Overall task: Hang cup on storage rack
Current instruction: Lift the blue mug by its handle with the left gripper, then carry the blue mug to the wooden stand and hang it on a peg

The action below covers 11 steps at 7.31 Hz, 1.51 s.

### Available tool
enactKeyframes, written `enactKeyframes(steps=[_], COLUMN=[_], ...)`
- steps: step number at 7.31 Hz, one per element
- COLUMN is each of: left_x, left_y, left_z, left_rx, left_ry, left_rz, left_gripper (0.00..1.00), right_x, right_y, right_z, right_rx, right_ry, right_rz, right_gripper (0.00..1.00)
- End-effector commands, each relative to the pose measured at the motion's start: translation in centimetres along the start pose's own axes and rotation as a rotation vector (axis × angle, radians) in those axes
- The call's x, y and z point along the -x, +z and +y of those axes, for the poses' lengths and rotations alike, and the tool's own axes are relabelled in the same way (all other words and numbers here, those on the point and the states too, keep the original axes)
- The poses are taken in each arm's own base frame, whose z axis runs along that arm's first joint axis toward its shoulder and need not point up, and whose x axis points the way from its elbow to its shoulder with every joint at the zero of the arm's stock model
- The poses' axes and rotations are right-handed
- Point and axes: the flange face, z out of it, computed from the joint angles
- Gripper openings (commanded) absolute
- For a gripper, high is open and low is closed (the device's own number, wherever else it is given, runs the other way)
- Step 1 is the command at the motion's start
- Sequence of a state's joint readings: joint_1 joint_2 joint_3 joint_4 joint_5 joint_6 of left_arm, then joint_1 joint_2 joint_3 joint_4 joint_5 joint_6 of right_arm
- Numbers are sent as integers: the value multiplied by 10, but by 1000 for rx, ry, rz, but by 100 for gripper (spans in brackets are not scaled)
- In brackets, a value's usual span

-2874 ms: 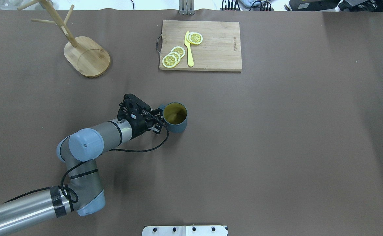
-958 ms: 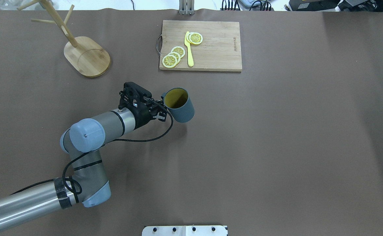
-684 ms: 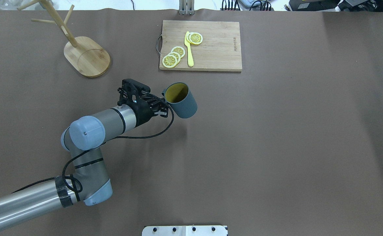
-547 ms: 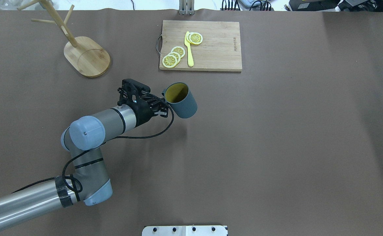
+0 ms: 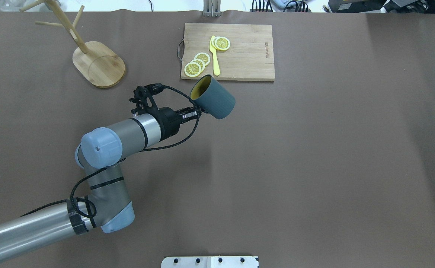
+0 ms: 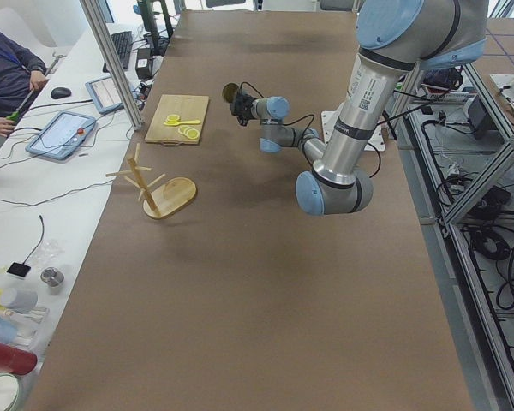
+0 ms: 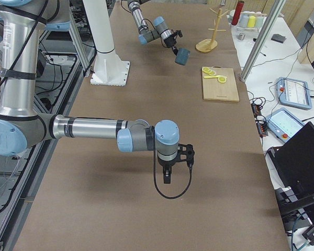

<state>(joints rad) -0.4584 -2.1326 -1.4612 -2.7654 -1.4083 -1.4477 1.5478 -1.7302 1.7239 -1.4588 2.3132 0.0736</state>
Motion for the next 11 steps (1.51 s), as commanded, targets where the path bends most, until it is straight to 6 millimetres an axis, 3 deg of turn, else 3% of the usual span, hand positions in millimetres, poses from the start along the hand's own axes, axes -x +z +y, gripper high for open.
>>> enactKeyframes(steps=[1,8,10,11], left_x=[-13,-14,6,33], left_y=[-10,-22,-21,-25], left_z=[-8,-92,-112,-132], left_rx=[-13,-49,11,23], left_ry=[-193,-782,-842,-928], left_rz=[59,141,115,189], left_gripper=[0,0,0,0], right_x=[0,-1,-2,-2], right_y=[0,1,2,2], right_z=[0,1,4,5], right_rx=[0,1,4,3], right_ry=[0,2,4,3], right_rz=[0,2,0,0], right_gripper=[100,100,100,100])
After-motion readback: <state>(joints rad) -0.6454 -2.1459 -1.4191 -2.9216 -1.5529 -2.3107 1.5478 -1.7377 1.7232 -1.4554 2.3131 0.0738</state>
